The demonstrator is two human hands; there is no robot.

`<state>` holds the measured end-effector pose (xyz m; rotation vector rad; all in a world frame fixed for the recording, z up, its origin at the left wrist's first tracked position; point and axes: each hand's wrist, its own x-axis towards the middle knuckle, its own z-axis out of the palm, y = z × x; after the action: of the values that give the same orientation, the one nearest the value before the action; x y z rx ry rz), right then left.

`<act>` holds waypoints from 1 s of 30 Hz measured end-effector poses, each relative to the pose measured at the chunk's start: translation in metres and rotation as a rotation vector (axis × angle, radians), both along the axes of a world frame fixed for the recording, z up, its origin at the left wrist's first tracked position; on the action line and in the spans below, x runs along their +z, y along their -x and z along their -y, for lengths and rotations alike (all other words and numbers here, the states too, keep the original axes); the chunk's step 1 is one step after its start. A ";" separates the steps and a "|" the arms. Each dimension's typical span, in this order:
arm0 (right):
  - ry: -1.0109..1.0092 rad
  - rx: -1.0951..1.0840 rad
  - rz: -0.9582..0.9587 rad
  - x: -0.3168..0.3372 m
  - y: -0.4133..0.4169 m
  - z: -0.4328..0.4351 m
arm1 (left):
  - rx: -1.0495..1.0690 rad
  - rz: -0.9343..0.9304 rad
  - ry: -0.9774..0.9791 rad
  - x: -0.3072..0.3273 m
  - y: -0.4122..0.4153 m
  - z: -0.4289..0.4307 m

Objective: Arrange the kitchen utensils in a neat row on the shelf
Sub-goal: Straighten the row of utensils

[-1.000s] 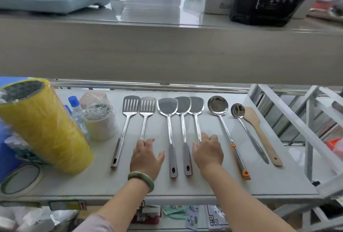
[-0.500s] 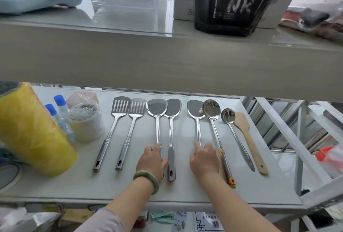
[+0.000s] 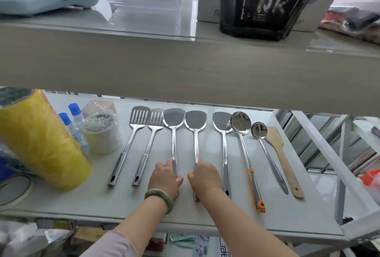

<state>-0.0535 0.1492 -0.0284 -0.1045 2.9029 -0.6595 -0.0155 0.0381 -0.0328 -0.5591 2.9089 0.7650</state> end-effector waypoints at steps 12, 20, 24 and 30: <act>-0.012 -0.042 -0.017 0.002 -0.006 -0.014 | -0.089 -0.001 0.069 0.000 0.001 0.004; 0.011 -0.073 0.014 0.003 -0.009 -0.013 | -0.102 0.012 0.064 0.001 0.003 0.011; 0.011 -0.077 0.008 0.002 -0.008 -0.012 | -0.084 0.018 0.058 0.002 0.002 0.010; 0.022 -0.068 0.019 0.003 -0.008 -0.012 | -0.050 0.014 0.059 0.000 0.000 0.008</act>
<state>-0.0460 0.1608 -0.0254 -0.0019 2.8932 -0.6995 -0.0150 0.0306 -0.0325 -0.4923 2.9289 0.6691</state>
